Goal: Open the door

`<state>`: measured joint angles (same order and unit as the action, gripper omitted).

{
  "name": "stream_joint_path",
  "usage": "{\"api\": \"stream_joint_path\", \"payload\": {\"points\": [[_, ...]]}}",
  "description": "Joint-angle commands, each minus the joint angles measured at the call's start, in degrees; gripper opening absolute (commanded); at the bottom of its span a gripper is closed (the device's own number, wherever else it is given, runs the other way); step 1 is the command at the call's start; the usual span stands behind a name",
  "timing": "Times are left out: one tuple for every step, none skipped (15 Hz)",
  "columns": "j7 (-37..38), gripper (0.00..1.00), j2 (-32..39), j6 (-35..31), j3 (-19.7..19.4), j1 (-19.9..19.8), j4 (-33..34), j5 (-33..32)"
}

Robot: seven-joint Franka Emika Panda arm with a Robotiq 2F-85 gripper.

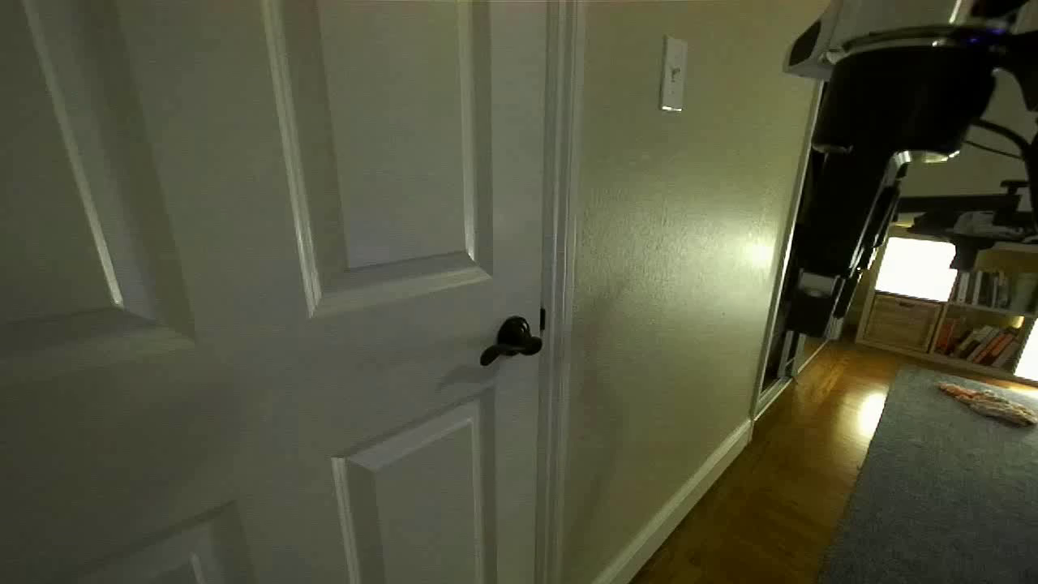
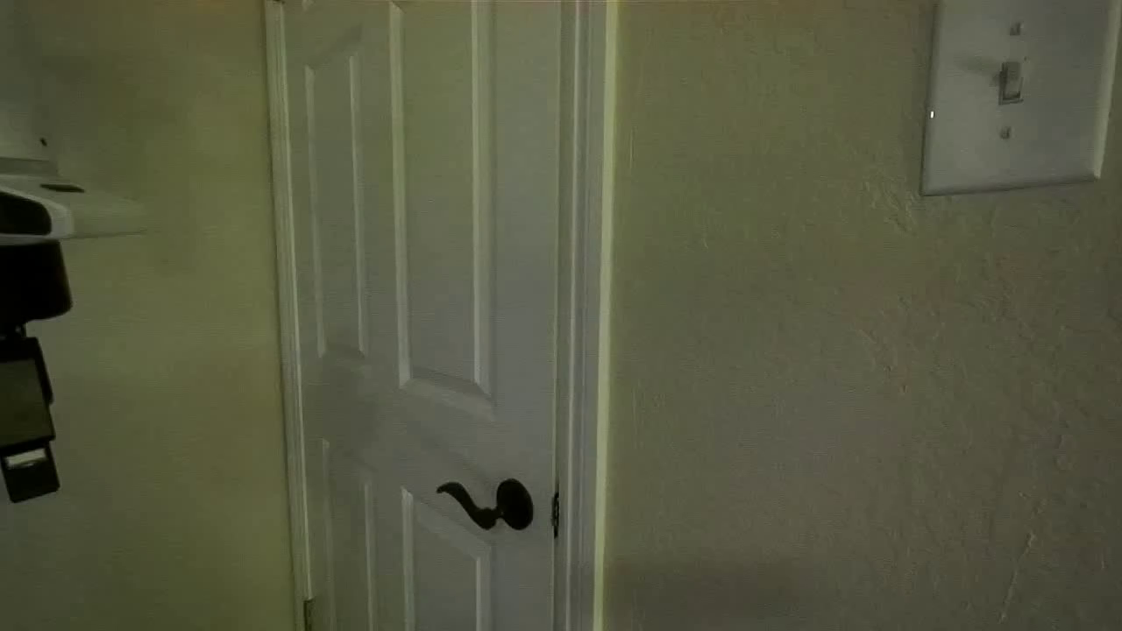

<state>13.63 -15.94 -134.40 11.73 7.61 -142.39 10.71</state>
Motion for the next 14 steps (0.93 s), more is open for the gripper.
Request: {"api": "stream_joint_path", "payload": {"points": [[0.14, 1.00, 0.01, 0.09, -0.53, 0.51, 0.05, -0.22], [0.14, 1.00, 0.01, 0.09, -0.53, 0.51, 0.05, -0.22], [0.14, 1.00, 0.01, 0.09, -0.53, 0.51, 0.05, -0.22], [0.14, 1.00, 0.01, 0.09, -0.53, 0.51, 0.05, -0.22], [0.14, 1.00, 0.02, 0.09, -0.53, 0.51, 0.05, -0.22], [0.14, 1.00, 0.02, 0.09, -0.53, 0.51, 0.05, -0.22], [0.30, 1.00, 0.31, 0.09, -0.56, 0.42, 0.20, -0.20], [0.59, 1.00, 0.90, 0.26, -0.59, 0.26, 0.52, -0.31], [1.86, 1.00, 1.41, 0.37, -0.37, -0.16, 0.79, -1.06], [2.68, 1.00, 2.35, 0.26, -0.40, -0.53, 1.24, -1.38], [3.93, 1.00, 3.39, 0.13, -0.46, -0.99, 1.71, -1.60], [6.42, 1.00, 4.71, -0.01, -0.38, -1.84, 2.32, -2.63], [7.56, 1.00, 5.92, -0.23, -0.69, -2.25, 2.91, -2.84], [9.57, 1.00, 7.45, -0.76, -0.96, -2.89, 3.74, -3.26]]}}
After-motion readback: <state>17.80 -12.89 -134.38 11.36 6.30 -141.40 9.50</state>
